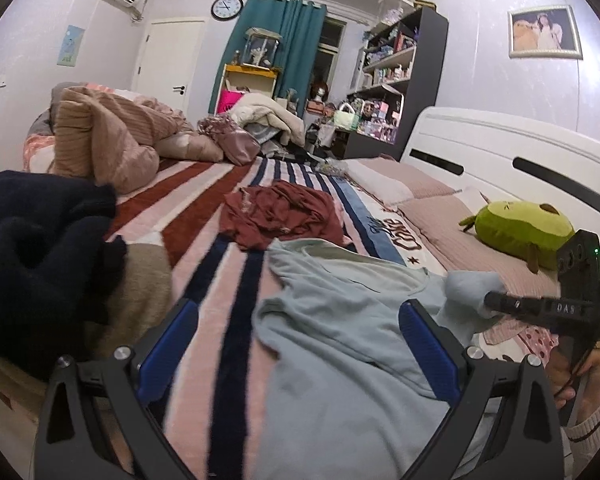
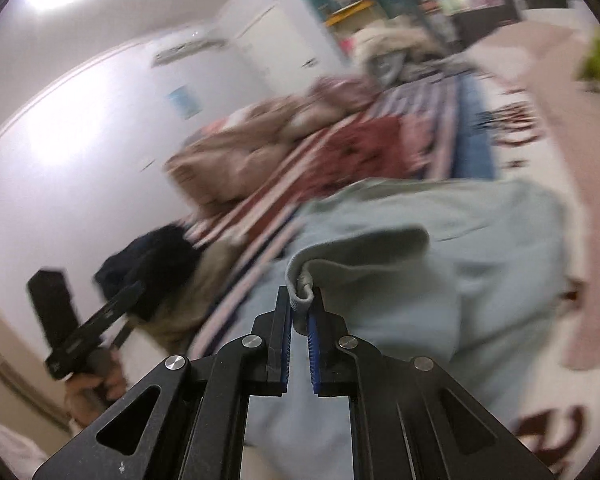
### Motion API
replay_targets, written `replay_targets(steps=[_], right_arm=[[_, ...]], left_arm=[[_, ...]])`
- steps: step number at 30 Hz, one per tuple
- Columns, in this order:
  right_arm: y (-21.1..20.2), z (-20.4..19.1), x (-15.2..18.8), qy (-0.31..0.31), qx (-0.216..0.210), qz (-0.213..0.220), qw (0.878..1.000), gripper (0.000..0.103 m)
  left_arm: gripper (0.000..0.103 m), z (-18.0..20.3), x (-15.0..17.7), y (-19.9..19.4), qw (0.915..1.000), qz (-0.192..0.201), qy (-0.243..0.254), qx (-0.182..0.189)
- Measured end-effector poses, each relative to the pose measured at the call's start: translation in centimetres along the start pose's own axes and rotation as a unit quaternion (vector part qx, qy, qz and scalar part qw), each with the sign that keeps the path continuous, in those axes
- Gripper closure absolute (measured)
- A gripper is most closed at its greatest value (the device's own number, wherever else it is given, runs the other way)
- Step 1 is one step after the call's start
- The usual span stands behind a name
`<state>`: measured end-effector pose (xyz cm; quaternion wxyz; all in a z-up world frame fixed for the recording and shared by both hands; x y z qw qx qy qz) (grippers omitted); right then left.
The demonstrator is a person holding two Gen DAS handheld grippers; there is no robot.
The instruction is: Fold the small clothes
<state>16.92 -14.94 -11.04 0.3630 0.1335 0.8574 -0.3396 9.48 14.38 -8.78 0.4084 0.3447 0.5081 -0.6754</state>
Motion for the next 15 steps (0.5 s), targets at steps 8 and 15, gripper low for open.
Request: replay_targets(steps=[8,15], right_arm=[[10.1,-6.3,7.0,-0.009,-0.083,-0.149,0.985,0.1],[8.2,-5.6,8.5,-0.008,-0.079,-0.176,0.981,0.077]], left_arm=[[0.004,-2.9,1.1,-1.1,0.9996,-0.006,-0.019,0.019],[0.004,-1.0,2.8,1.1,0.9952,-0.045,-0.015,0.085]])
Point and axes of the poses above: each gripper's, at about its wrist camera, not at the fingertips, and y roughly the way its jaws point, z to its right, x to its underside, the point moved 3 cm from there along y, roughly the way its jaws point, and after that the axes turned 1 degree about -y, right-handed, at the moved point
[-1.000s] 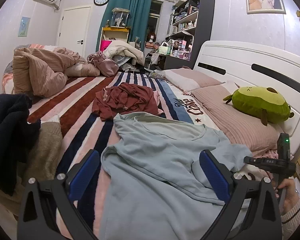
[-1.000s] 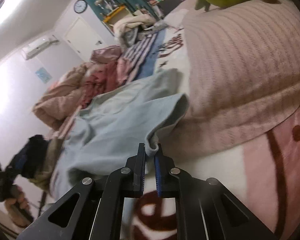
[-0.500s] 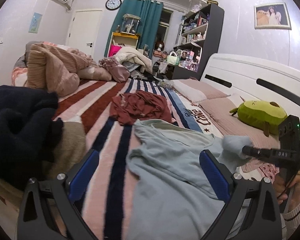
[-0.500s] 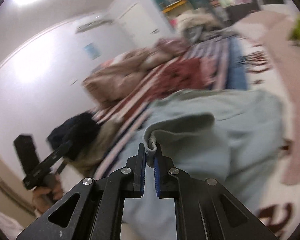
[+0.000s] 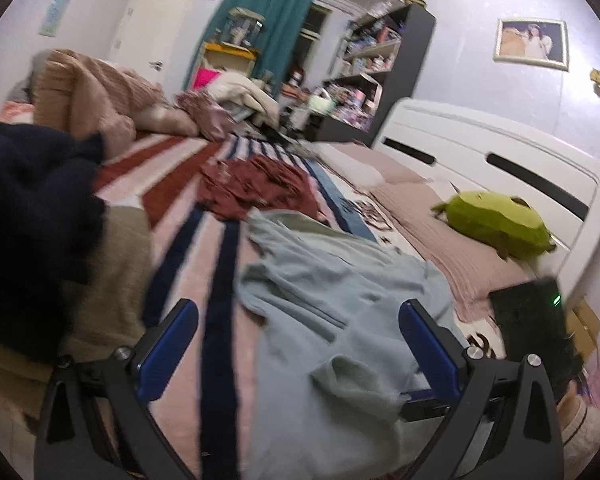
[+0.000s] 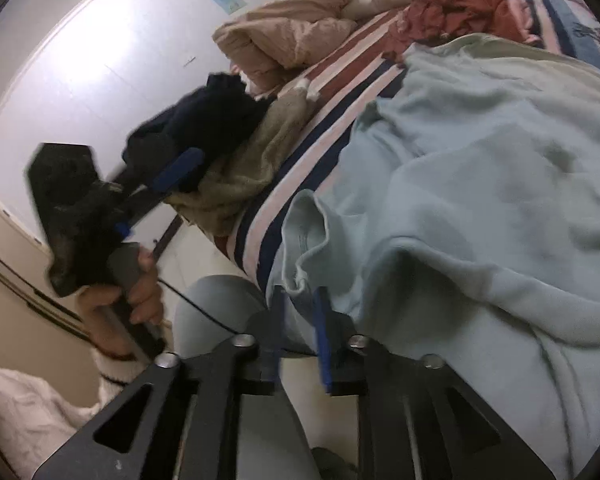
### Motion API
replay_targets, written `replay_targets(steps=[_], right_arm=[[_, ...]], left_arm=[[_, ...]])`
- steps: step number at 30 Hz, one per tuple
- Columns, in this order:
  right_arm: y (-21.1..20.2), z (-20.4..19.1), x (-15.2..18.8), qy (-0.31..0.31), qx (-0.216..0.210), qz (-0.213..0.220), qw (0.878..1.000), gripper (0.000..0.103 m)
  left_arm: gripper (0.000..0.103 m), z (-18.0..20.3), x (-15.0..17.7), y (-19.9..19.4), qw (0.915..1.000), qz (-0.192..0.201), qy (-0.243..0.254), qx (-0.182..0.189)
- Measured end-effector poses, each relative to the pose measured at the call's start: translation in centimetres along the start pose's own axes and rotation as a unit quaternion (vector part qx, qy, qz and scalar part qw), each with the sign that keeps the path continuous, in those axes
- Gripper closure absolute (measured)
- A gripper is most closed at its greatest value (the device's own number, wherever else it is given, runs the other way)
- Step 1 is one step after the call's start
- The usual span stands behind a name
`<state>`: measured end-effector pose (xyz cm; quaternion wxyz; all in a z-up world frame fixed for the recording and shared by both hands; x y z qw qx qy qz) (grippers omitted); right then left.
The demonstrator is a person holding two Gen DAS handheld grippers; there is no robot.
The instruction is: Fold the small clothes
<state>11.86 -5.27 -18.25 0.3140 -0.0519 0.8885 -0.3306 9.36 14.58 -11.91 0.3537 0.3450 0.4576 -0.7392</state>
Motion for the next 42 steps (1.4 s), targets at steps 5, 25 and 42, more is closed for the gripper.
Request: replay_targets(steps=[5,25,42], right_arm=[[-7.3,2.2,0.7,0.017,0.06,0.07,0.996,0.054],[-15.8,12.9,5.2,0.136,0.142,0.152,0.969,0.054],[-12.8,18.2,-1.0,-0.006,0.375,0.059,0.925,0.059]], left_arm=[[0.004,2.6,1.6,5.3,0.9969,-0.06,0.006,0.049],[0.099,5.8,5.1,8.2,0.9863,-0.153,0.056,-0.025],[0.082,3.5,6.1,7.1,0.9849,-0.163,0.034,-0.046]])
Point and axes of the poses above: each gripper's, at about its wrist camera, not at the fingertips, and y roughly the way its jaws point, z to its right, x to its underside, the point moved 3 cm from there along y, roughly the way its jaws point, and after that the axes turned 1 degree about -y, right-handed, at the moved point
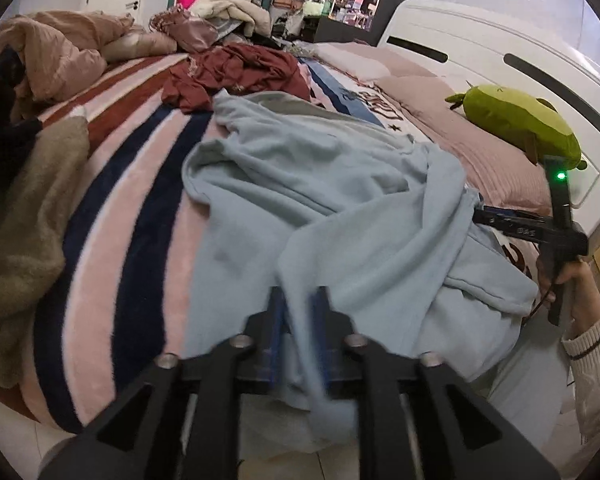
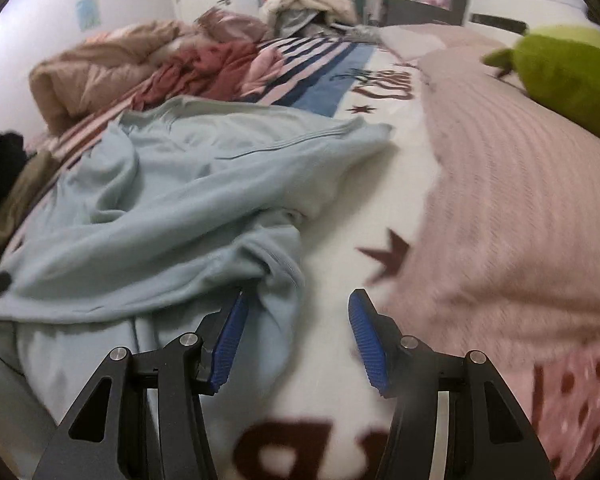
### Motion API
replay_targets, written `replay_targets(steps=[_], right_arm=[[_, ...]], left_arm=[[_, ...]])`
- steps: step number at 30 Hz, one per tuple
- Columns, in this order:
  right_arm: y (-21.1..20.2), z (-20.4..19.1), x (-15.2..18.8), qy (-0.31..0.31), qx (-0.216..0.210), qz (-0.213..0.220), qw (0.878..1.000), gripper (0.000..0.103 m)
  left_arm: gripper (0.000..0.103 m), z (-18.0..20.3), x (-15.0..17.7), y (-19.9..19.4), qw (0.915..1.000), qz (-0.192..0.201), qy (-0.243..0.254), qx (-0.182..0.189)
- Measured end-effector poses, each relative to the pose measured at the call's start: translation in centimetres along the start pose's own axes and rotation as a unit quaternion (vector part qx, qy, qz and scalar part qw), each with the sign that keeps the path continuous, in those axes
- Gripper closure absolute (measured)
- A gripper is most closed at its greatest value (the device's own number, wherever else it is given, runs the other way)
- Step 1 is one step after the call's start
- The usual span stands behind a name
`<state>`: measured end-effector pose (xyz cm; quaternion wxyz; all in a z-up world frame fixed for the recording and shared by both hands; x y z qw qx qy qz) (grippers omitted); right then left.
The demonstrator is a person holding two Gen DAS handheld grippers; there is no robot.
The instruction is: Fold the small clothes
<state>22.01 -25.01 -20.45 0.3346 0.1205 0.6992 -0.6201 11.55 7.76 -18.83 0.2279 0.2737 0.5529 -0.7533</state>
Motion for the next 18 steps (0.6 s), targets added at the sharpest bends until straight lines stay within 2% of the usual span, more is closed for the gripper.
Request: replay_targets(steps=[1,2,3,5,7,10,13,14,15,16,17,18], right_arm=[[0.3,-0.2,-0.3,-0.007,0.006,0.002,1.0,0.062],[0.5,-0.2,-0.6,-0.01,0.021,0.007,1.0,0.071],[0.5,0.1,-1.1,-0.004,0.045,0.016,0.999,0.076],[-0.3,1.3,-1.5,0.027,0.073,0.036,0.996,0.076],[-1.2,2.3,-1.4,0.05,0.096,0.047,0.993,0.076],[-1.8,2.9,-0.7,0.057,0.115,0.042,0.991,0.076],[-2.2,2.3,0.2,0.055,0.06,0.02,0.997,0.072],[-2.6,2.1,0.6,0.056,0.039,0.013,0.998,0.065],[-3.3,1.9,1.0,0.06,0.011,0.012,0.998,0.053],[-3.9,1.7,1.4,0.063,-0.012,0.014,0.998,0.047],[-4.6,1.6,1.9,0.067,-0.033,0.014,0.997,0.042],[-5.6,1.4,2.6,0.07,-0.057,0.01,0.996,0.041]], left_arm=[[0.081,-0.1,-0.1,-0.2,1.0,0.002,-0.003,0.003],[0.079,-0.2,-0.1,-0.3,1.0,0.004,-0.006,0.004],[0.076,-0.4,-0.1,-0.4,0.9999,0.005,-0.009,0.004],[0.07,-0.6,-0.1,-0.7,0.9999,0.01,-0.011,0.003],[0.069,-1.0,0.1,-0.8,0.9999,0.01,-0.013,-0.002],[0.068,-1.8,0.5,-0.8,0.9998,0.004,-0.015,-0.014],[0.051,-2.4,0.8,-1.1,0.9997,0.002,-0.025,-0.002],[0.042,-2.6,0.9,-1.4,0.9997,0.005,-0.025,0.005],[0.036,-2.7,0.9,-2.0,0.9996,0.01,-0.024,0.012],[0.033,-2.8,0.9,-2.4,0.9996,0.013,-0.023,0.012],[0.025,-3.0,0.9,-2.9,0.9996,0.016,-0.021,0.009],[0.019,-3.4,0.9,-3.4,0.9997,0.016,-0.019,0.005]])
Point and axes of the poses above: each gripper's, at about its wrist camera, not at the fingertips, and y roughly the way its jaws point, z to its right, x to its underside, the point moved 3 cm from there along y, roughly the way its jaws point, and after that the axes turned 1 degree about -y, right-handed, at the moved point
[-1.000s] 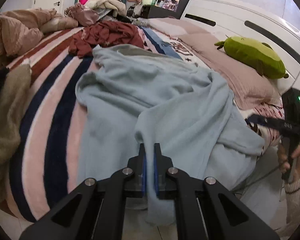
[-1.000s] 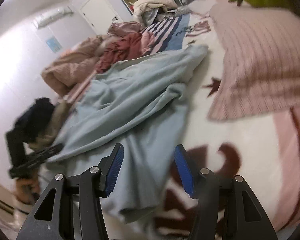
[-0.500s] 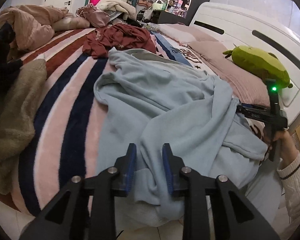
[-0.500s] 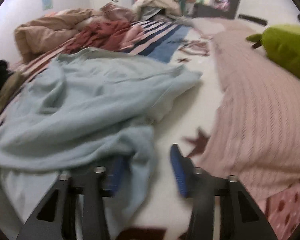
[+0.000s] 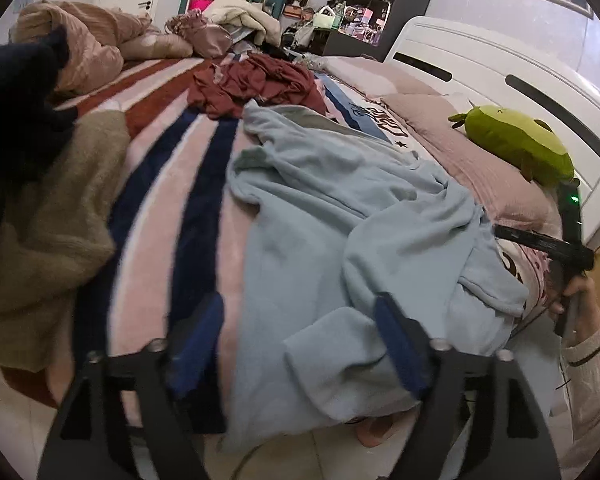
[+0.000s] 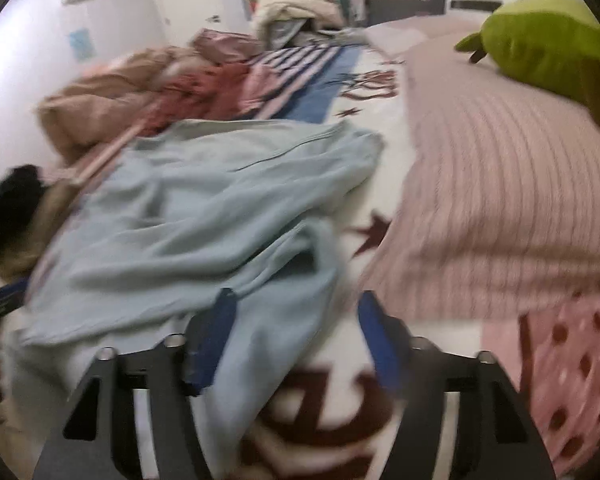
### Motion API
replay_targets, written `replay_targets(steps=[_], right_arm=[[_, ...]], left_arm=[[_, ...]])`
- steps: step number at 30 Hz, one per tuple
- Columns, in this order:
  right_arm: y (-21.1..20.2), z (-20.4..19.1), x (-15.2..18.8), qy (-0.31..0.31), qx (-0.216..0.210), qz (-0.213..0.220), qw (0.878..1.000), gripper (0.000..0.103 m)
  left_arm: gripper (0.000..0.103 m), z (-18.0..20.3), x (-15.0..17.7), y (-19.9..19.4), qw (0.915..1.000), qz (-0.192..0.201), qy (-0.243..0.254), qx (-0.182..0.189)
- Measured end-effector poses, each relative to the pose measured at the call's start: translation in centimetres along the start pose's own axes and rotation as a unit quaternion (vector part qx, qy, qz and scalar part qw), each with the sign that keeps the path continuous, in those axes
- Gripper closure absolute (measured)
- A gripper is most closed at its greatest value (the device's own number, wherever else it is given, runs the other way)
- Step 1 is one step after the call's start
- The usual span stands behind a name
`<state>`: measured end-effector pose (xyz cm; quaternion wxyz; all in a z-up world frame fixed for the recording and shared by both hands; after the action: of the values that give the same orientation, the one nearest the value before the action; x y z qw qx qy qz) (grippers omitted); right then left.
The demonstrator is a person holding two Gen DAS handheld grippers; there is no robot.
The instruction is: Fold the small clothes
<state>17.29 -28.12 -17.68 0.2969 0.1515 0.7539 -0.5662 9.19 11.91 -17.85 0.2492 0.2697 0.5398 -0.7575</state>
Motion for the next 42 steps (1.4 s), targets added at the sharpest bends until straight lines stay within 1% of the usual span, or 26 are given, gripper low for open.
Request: replay_targets(steps=[1,2,4,5,6,7,9,11,13,15,17,18,20,22,23,24,25,26,27,28,30,33,36,42], right_arm=[[-0.6,-0.2,0.6,0.003,-0.017,-0.007,1.0,0.041],[-1.2,-0.2,1.5,0.009,-0.042,-0.022,0.999,0.039],[-1.9,-0.5,3.2,0.018,-0.092,-0.049,0.994,0.038],[-2.2,-0.7,4.2,0.025,-0.123,-0.06,0.99,0.038],[-2.4,-0.9,5.3,0.037,-0.161,-0.075,0.983,0.038],[-2.5,-1.0,6.2,0.045,-0.183,-0.086,0.978,0.038],[-2.2,-1.4,7.8,0.055,-0.203,-0.103,0.972,0.038],[-1.5,-1.7,8.9,0.061,-0.204,-0.115,0.97,0.036],[-1.2,-2.2,9.0,0.065,-0.223,-0.108,0.967,0.036],[-0.6,-2.8,8.6,0.065,-0.244,-0.103,0.962,0.036],[0.2,-3.7,8.1,0.05,-0.242,-0.1,0.964,0.036],[0.5,-4.2,7.9,0.043,-0.24,-0.096,0.965,0.036],[0.8,-4.9,7.4,0.032,-0.233,-0.088,0.968,0.036],[1.1,-5.9,6.9,0.015,-0.22,-0.078,0.972,0.039],[1.2,-6.3,6.7,0.008,-0.211,-0.073,0.975,0.046],[1.2,-6.2,6.7,0.002,-0.199,-0.07,0.978,0.061],[1.3,-6.4,6.7,-0.003,-0.184,-0.066,0.981,0.071],[1.3,-6.2,6.7,-0.006,-0.169,-0.063,0.984,0.088],[1.2,-5.9,6.8,-0.002,-0.163,-0.06,0.985,0.09],[1.2,-5.7,6.7,0.005,-0.17,-0.057,0.984,0.092],[0.7,-5.3,6.6,0.019,-0.191,-0.045,0.98,0.094],[-1.0,-4.7,6.1,0.044,-0.232,-0.016,0.972,0.095],[-2.6,-5.0,5.1,0.048,-0.25,0.01,0.967,0.095],[-6.5,-6.2,3.8,0.031,-0.264,0.047,0.963,0.095]], left_arm=[[0.019,-0.2,0.1,-0.4,1.0,-0.001,0.001,-0.001],[0.019,-0.5,0.3,-0.7,1.0,-0.005,0.001,0.004],[0.018,-1.1,0.7,-1.0,0.9996,-0.018,-0.005,0.023],[0.018,-1.2,1.0,-1.0,0.9992,-0.025,-0.009,0.031],[0.018,-1.4,1.3,-1.0,0.9989,-0.031,-0.01,0.034],[0.018,-1.5,1.6,-0.8,0.9987,-0.037,-0.011,0.032],[0.018,-1.5,2.3,-0.4,0.9983,-0.048,-0.011,0.029],[0.018,-1.6,2.8,0.4,0.9973,-0.06,-0.017,0.039],[0.018,-1.6,3.2,1.4,0.9956,-0.072,-0.029,0.054],[0.017,-1.3,3.3,2.1,0.9951,-0.071,-0.034,0.06],[0.017,-0.9,2.9,2.3,0.9965,-0.053,-0.031,0.056],[0.021,-0.7,2.7,2.4,0.9971,-0.042,-0.039,0.05],[0.026,-0.4,2.3,3.0,0.9979,-0.038,-0.04,0.035],[0.038,0.4,2.0,3.5,0.999,-0.031,-0.019,0.025],[0.05,0.7,1.8,3.8,0.999,-0.032,-0.019,0.026],[0.059,0.9,1.7,4.1,0.9987,-0.035,-0.02,0.032],[0.063,1.3,1.6,4.4,0.9984,-0.038,-0.017,0.037],[0.074,1.6,1.5,4.6,0.9985,-0.04,-0.009,0.037],[0.087,1.9,1.5,4.7,0.9983,-0.043,-0.004,0.04],[0.093,2.1,1.5,4.6,0.9978,-0.046,-0.005,0.048],[0.095,2.3,1.4,4.0,0.9975,-0.044,-0.004,0.055],[0.096,2.4,1.1,2.0,0.9974,-0.027,-0.004,0.066],[0.096,2.8,0.8,-0.4,0.9961,-0.006,-0.004,0.088],[0.096,3.9,0.5,-4.8,0.9915,0.032,-0.004,0.126]])
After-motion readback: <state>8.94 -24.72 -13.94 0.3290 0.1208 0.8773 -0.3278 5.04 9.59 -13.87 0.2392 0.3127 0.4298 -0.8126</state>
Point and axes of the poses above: each gripper's, at about its wrist camera, not at the fingertips, and y roughly the way its jaws point, z to its right, x to its underside, the point moved 3 cm from there along y, roughly the way its jaws point, and after that the axes turned 1 degree about -y, right-handed, at the moved point
